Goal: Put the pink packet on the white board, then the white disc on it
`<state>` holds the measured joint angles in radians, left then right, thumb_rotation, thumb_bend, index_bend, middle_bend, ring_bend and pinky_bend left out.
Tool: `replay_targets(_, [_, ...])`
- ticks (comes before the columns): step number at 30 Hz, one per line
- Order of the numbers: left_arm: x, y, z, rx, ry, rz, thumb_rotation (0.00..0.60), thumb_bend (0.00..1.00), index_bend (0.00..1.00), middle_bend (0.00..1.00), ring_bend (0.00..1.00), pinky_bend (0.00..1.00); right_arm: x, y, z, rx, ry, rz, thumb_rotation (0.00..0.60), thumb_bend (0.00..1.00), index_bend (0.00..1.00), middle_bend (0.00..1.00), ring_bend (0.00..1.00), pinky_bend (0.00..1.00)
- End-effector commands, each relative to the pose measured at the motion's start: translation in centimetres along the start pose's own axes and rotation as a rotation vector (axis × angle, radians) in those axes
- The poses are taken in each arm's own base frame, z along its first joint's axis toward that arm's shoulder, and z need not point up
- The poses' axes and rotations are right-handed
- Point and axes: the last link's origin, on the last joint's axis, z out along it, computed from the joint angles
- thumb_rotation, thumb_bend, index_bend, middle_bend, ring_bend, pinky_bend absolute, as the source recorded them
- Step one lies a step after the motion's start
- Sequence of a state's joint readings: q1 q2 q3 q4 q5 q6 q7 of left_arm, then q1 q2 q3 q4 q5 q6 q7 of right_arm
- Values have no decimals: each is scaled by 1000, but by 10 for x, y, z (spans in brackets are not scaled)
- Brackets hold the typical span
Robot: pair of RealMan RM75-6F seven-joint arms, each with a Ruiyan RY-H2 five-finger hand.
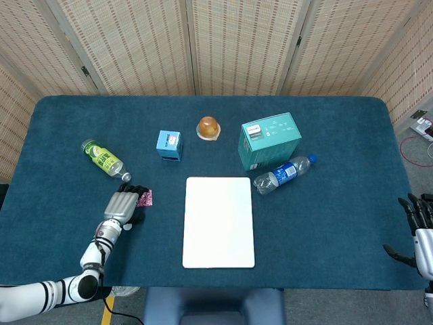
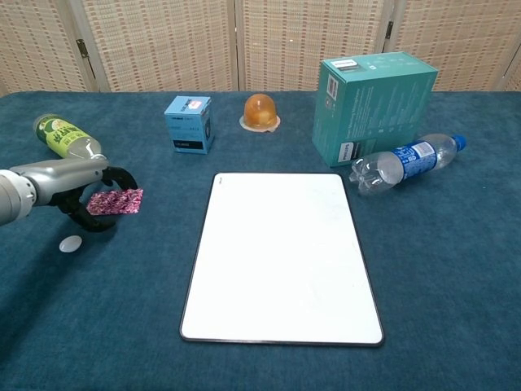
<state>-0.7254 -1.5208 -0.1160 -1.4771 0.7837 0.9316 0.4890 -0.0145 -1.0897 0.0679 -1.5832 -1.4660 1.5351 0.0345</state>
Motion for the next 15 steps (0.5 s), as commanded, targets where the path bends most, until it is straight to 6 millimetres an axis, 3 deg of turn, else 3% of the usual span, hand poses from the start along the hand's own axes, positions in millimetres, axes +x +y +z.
replay_targets(1, [0, 2, -3, -11, 2, 3, 600, 441, 214, 222, 174, 54, 0, 0, 0, 0, -1, 0, 600, 66, 86, 58, 50, 5])
replay_targets(9, [-4, 8, -14, -52, -24, 21, 600, 441, 217, 250, 195, 53, -1, 0, 1, -1, -2, 1, 600, 67, 86, 58, 49, 6])
replay_targets(15, [5, 10, -18, -74, 43, 45, 600, 441, 240, 252, 192, 52, 0, 1, 1, -3, -1, 0, 600, 66, 86, 58, 49, 6])
